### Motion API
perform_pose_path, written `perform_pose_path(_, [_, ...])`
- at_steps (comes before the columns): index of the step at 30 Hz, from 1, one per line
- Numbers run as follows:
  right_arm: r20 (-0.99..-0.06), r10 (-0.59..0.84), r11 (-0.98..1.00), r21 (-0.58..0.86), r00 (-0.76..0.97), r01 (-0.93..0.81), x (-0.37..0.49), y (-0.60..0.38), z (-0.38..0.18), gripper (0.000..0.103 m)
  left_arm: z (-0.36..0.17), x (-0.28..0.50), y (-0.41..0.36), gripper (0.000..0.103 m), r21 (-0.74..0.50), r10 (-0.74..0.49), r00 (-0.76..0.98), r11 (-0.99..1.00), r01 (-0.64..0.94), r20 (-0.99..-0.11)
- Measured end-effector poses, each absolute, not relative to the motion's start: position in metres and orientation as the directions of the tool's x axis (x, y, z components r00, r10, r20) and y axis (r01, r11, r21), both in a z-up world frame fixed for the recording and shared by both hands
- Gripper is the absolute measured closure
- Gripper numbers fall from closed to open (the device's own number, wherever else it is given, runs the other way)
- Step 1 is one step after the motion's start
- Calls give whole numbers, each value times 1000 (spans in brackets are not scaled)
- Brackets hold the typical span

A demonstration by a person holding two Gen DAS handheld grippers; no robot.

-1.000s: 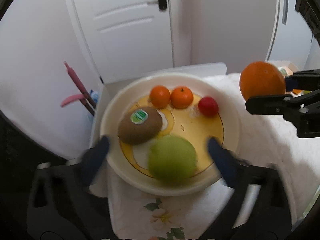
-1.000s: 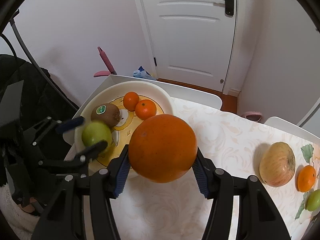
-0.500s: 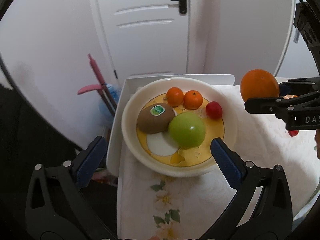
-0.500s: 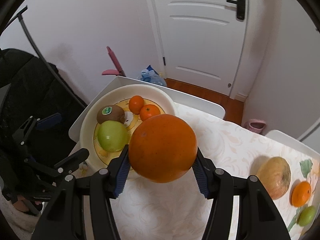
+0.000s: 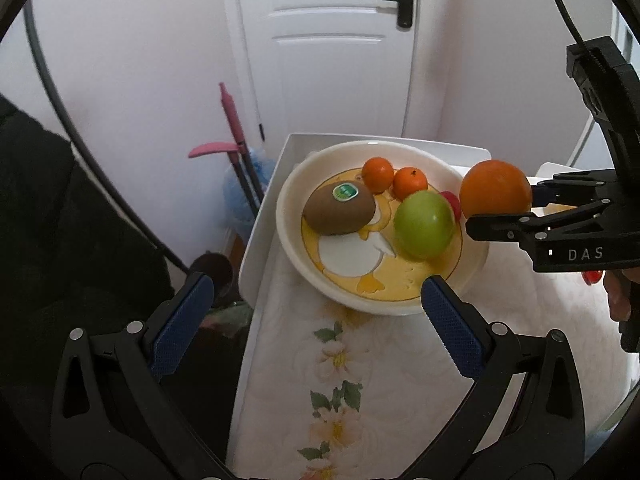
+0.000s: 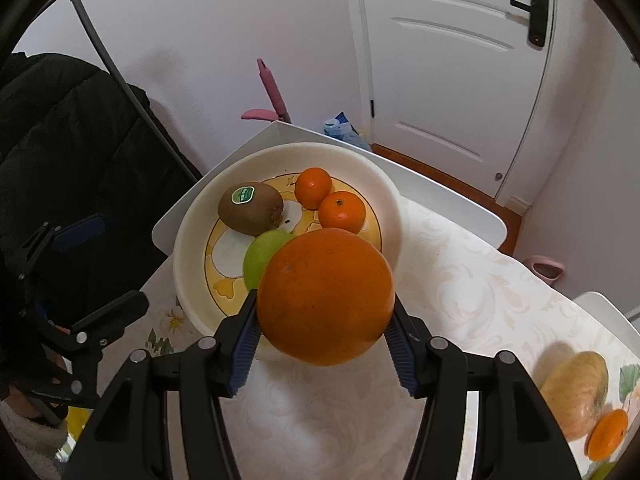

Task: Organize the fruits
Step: 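Lower the large orange into the bowl and open the right gripper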

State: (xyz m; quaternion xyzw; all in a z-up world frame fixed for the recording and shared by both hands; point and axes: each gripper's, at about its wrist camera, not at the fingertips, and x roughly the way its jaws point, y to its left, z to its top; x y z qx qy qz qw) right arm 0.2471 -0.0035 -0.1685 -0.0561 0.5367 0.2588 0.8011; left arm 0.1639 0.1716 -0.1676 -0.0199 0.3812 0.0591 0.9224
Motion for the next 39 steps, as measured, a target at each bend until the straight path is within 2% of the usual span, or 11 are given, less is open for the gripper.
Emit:
perform_pose_path(22, [-864,434,781,221,254,-584,240,15,-175,49,-175,158,163,0,1,119,689,986,-169,-715])
perform_pose_path(34, [-893,380,803,190,240,-564,247,12,-191,48,-177,158,167,0,5,118,687,986,-164,-717])
perform_pose_path(36, [-893,378,805,186,246,-564,248,13,-191,37,-176,158,167,0,6,117,687,987,-162,-717])
perform_pose_path(38, [-883,387,806,184,265,-562,248,13,-187,11,-176,157,167,0,6,116,688,987,-160,-717])
perform_pose_path(39, [-876,395,807,187,276,-560,247,12,-184,8,-175,157,168,0,6,115,689,987,-158,-716])
